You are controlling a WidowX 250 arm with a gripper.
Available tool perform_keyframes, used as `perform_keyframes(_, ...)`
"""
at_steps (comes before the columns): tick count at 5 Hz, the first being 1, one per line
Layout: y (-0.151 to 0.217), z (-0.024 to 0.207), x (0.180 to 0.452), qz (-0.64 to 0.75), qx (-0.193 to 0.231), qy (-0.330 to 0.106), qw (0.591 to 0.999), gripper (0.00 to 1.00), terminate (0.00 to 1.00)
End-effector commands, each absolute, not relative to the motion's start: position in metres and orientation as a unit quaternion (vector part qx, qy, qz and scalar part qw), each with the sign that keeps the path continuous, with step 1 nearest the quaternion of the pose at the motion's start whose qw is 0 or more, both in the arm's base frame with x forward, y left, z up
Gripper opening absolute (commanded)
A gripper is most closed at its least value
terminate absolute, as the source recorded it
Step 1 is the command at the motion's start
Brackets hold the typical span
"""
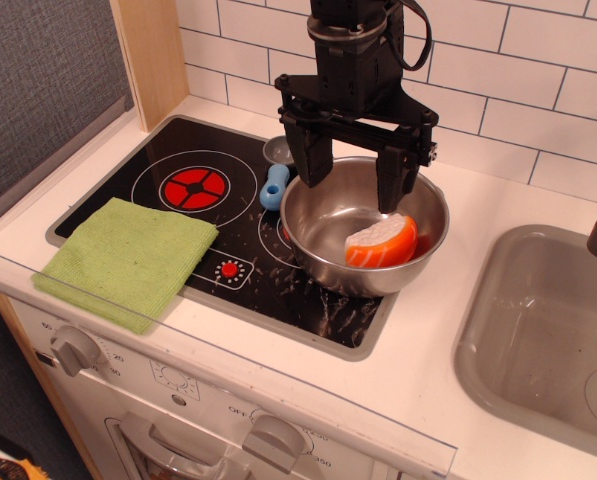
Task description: Slide the green cloth to the left of the scoop.
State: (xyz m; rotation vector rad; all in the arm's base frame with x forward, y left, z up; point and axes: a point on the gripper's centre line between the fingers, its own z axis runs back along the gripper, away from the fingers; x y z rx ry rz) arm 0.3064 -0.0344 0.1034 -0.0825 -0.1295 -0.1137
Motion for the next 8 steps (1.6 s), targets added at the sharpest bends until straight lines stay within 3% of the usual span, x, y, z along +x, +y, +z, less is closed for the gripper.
perform_keyframes(1, -0.034, 0.103, 0.306, -0.057, -0.041, -0.065, 0.995, 1.0, 0.0)
perform_keyframes(3, 0.047, 0.111, 0.259, -0.045, 0.002, -0.077, 0.996, 1.0, 0.0)
perform_keyframes(4, 0.088, 0.094, 0.245, -0.038, 0.04, -0.082, 0.995, 1.0, 0.0)
perform_keyframes(6, 0.123, 0.056, 0.248, 0.017, 0.061, -0.065, 0.996, 1.0, 0.0)
perform_keyframes(8, 0.132, 0.027, 0.259, 0.037, 0.065, -0.02, 0.997, 1.0, 0.0)
